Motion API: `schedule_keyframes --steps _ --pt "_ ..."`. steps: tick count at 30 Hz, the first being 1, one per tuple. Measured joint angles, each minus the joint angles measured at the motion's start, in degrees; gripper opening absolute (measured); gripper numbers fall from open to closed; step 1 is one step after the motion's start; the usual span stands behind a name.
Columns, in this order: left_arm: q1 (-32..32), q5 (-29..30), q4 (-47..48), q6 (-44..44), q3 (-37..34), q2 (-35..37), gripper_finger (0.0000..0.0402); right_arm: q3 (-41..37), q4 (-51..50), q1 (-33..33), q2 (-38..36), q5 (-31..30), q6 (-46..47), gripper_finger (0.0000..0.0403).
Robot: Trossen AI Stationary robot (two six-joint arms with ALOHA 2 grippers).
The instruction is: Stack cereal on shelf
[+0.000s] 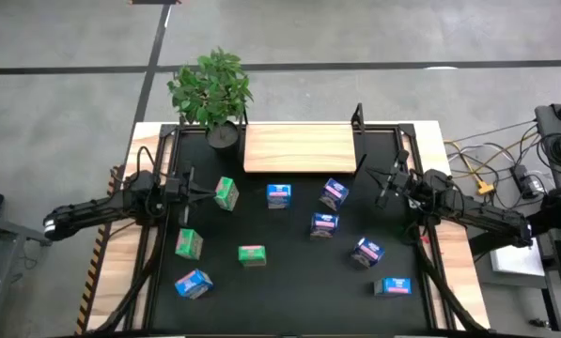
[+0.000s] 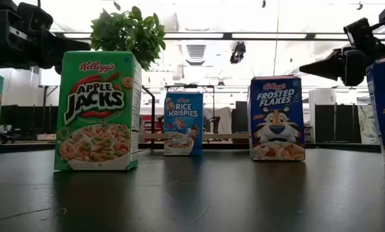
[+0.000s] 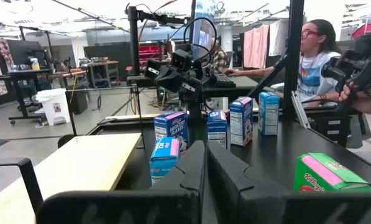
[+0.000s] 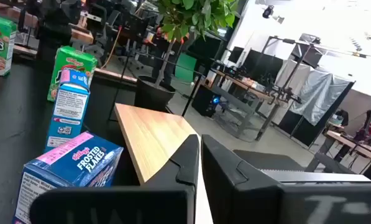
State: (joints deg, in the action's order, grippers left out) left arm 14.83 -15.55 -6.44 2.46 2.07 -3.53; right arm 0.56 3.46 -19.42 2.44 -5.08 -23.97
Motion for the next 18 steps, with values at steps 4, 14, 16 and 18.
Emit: schedule_keyframes --steps 4,14,16,18 --pt "0.0 0.0 0.0 0.0 0.0 0.0 0.0001 0.0 0.0 0.0 0.0 0.3 0.3 0.0009" --pt "0.0 0.0 -1.8 -0.1 0.0 0.0 0.0001 0.0 2.6 0.0 0.0 3.7 22.8 0.0009" --pt "0.0 0.0 -3.4 -1.2 0.0 0.0 0.0001 0.0 4.8 0.0 0.0 3.6 24.2 0.0009" --pt "0.0 0.0 -5.7 -3.1 0.0 0.0 0.0001 0.0 8.9 0.0 0.0 3.7 25.5 0.0009"
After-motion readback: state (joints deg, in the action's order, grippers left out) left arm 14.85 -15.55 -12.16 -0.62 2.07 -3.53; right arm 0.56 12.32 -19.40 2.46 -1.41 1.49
